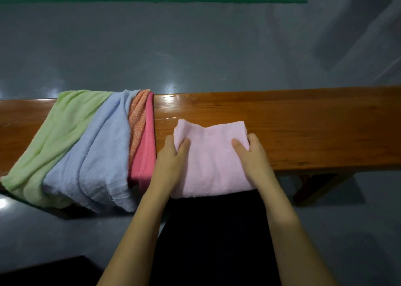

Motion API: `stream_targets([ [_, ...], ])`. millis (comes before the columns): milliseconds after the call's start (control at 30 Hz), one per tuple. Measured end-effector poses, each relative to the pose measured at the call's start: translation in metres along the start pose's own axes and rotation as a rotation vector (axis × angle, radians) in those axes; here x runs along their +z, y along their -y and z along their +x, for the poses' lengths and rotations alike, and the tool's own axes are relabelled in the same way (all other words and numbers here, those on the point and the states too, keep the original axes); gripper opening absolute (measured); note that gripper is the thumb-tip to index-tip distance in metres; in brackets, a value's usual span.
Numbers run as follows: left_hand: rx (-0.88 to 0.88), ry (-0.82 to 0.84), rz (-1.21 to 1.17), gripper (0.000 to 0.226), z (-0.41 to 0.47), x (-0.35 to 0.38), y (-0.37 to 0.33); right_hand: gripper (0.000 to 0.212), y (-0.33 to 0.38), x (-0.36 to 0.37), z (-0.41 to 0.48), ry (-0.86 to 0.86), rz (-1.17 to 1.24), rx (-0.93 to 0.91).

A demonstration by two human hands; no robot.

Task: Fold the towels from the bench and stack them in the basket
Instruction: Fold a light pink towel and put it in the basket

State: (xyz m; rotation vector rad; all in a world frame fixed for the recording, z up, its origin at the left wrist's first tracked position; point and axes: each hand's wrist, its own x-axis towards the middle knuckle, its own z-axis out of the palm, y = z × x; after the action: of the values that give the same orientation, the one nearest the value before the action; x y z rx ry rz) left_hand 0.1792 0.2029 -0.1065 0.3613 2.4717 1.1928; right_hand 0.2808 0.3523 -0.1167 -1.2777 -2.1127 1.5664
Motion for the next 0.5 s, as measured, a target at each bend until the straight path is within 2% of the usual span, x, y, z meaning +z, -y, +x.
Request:
stream_targets([
  [67, 0.081, 0.004, -0.001, 0.023, -0.007, 0.003, -0.007, 0.020, -0.005, -0.011, -0.008, -0.048, 0.024, -0.049],
  [200, 0.258, 0.084, -0.042, 0.017, -0.022, 0.015, -0.038, 0.022, -0.016, -0.050, -0.030, -0.173, 0.076, -0.027],
  [333, 0.384, 0.220, -0.076, 0.010, -0.048, 0.048, -0.080, 0.020, -0.036, -0.103, -0.063, -0.383, 0.143, -0.025],
  [500, 0.530, 0.398, -0.118, 0.019, -0.107, 0.110, -0.129, 0.011, -0.069, -0.179, -0.128, -0.645, 0.235, -0.009],
])
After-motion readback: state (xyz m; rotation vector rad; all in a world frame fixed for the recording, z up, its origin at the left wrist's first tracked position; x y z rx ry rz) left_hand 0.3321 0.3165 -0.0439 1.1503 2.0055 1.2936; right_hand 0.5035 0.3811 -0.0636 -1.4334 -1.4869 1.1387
